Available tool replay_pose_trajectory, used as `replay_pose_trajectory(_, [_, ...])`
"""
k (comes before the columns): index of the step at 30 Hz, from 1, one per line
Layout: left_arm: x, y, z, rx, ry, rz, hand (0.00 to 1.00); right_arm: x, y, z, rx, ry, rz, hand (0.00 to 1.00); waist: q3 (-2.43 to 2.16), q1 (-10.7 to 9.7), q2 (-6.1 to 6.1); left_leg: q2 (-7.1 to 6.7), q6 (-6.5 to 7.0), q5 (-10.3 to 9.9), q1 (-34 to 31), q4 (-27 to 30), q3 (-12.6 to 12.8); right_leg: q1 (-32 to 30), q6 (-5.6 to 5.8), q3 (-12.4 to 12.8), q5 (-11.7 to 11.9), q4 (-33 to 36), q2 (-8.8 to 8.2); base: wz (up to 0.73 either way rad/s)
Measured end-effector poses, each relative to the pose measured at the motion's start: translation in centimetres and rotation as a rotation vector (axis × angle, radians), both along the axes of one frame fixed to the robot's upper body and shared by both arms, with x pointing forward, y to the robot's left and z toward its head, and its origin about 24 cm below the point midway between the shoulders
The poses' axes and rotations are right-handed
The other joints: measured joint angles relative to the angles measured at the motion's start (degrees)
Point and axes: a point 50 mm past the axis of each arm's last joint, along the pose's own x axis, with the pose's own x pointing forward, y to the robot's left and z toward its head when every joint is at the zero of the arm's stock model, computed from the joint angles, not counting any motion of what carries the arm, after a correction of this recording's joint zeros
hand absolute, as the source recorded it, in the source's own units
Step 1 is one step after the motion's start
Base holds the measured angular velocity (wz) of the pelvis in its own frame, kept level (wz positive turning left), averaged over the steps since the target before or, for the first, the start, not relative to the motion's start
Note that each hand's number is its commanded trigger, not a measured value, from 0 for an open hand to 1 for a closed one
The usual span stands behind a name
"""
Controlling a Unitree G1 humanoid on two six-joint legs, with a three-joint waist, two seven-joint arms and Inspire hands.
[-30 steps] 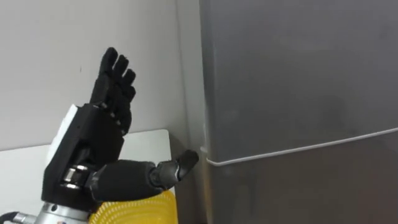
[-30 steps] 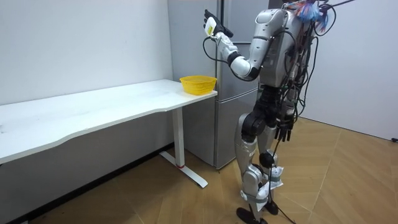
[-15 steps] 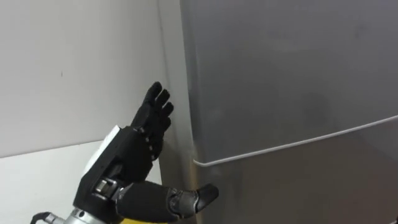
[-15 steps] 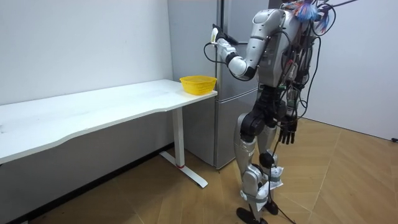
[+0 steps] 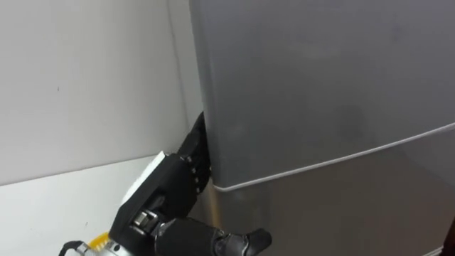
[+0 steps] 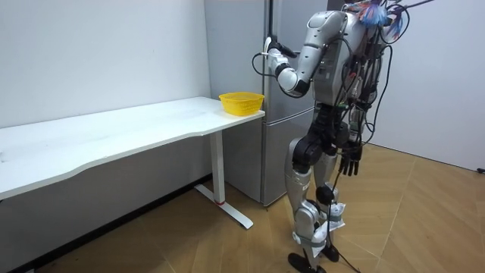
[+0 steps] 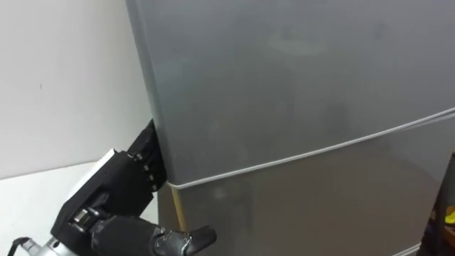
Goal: Retrieve from the upper fridge
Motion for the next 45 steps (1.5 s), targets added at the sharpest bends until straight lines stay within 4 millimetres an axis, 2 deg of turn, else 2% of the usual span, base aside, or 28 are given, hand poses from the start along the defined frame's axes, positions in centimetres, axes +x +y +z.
replay_pose_trajectory(5, [0.3,0.6,0.4,-0.008,-0.016,0.041,1.0,0.0,-0.2,0.0,-0.003,0.0,-0.001,0.0,-0.02,0.39,0.33,-0.04,0.0,0.0,-0.13,0.0,0.13,-0.22,0.08,-0.07,0.04,-0.14,-0.02,0.01])
replay_pose_trajectory(6, [0.3,0.7,0.6,-0.007,-0.023,0.042,0.57,0.1,-0.2,0.1,-0.004,-0.001,-0.001,0.0,-0.02,0.41,0.44,-0.05,0.0,0.0,-0.17,-0.01,0.12,-0.21,0.09,-0.08,0.05,-0.14,-0.03,0.0])
replay_pose_trajectory(7, [0.3,0.7,0.6,-0.004,-0.025,0.039,0.42,0.1,-0.3,0.1,-0.005,-0.001,-0.001,0.0,-0.05,0.41,0.53,-0.06,0.0,0.0,-0.21,-0.01,0.11,-0.19,0.11,-0.08,0.07,-0.14,-0.04,0.0])
replay_pose_trajectory(8, [0.3,0.5,0.6,-0.008,-0.022,0.028,0.05,0.1,-0.4,0.1,-0.009,-0.002,-0.001,0.0,-0.04,0.43,0.72,-0.1,0.0,0.0,-0.46,-0.02,0.12,-0.13,0.19,-0.11,0.11,-0.12,-0.07,0.0])
replay_pose_trajectory(9, [0.3,0.4,0.6,-0.015,-0.022,0.027,0.0,0.1,-0.5,0.1,-0.013,-0.002,0.0,0.0,-0.08,0.44,0.9,-0.12,0.0,0.0,-0.6,-0.01,0.12,-0.17,0.23,-0.16,0.14,-0.14,-0.09,0.03])
replay_pose_trajectory(27, [0.3,-0.3,0.9,-0.034,-0.023,-0.019,0.0,0.6,-1.1,0.3,-0.026,-0.015,0.006,0.0,0.07,0.37,0.94,-0.11,0.0,0.0,-0.59,-0.08,-0.12,-0.39,0.24,-0.2,0.16,-0.14,-0.09,0.0])
replay_pose_trajectory(38, [0.4,-0.4,1.2,-0.012,-0.041,-0.043,0.0,0.8,-1.2,0.3,-0.03,-0.022,0.005,0.0,0.0,0.32,0.38,-0.11,0.0,0.0,-0.8,-0.06,-0.14,-0.79,0.25,-0.43,0.17,-0.14,-0.13,0.0])
replay_pose_trajectory(45, [0.5,-0.7,1.5,-0.003,-0.053,-0.055,0.0,0.8,-1.3,0.4,-0.058,-0.028,0.006,0.0,-0.06,0.0,0.43,-0.14,0.01,0.0,-1.28,0.04,0.18,-1.38,0.39,-0.3,0.26,-0.13,-0.18,0.0])
